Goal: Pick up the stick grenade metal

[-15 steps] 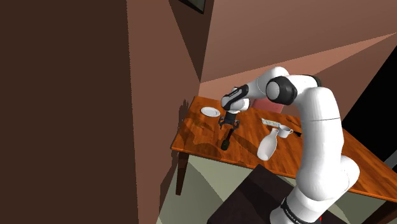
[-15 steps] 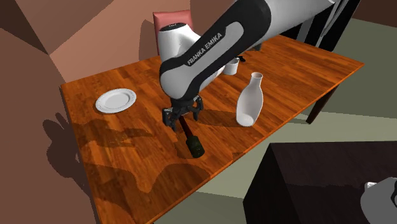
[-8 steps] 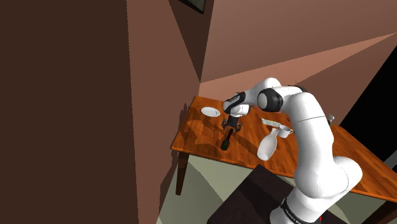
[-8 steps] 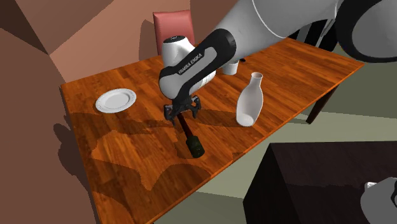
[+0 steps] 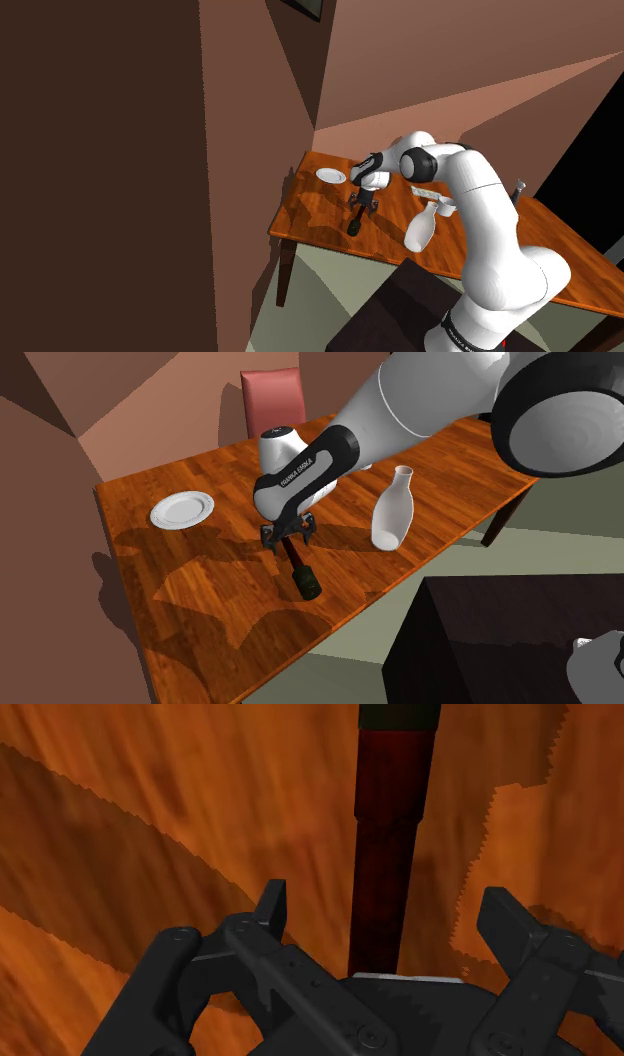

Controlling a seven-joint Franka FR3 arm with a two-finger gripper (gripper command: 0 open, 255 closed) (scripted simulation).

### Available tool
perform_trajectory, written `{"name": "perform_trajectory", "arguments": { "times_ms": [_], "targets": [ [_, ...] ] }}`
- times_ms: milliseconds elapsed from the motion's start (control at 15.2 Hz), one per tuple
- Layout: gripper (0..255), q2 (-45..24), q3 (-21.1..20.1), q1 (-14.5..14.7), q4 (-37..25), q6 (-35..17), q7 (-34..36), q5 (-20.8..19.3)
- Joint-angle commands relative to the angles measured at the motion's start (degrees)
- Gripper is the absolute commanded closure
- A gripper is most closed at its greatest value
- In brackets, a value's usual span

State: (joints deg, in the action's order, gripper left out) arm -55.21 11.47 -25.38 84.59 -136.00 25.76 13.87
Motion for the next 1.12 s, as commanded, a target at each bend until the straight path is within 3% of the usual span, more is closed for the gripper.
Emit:
{"name": "perform_trajectory", "arguments": {
  "times_ms": [0, 66, 132, 726, 1056],
  "targets": [
    [0, -1.22, -0.17, -0.14, -0.82, -0.43, 0.01, 0.12],
    [0, -1.21, -0.17, -0.14, -0.81, -0.43, 0.01, 0.12],
    [255, -1.09, -0.17, -0.13, -0.61, -0.51, -0.01, 0.13],
    [255, -1.22, -0.17, -0.14, -0.82, -0.43, 0.01, 0.12],
    [255, 2.01, 0.34, 0.27, 0.80, 1.20, 0.15, -0.26]
  ]
}}
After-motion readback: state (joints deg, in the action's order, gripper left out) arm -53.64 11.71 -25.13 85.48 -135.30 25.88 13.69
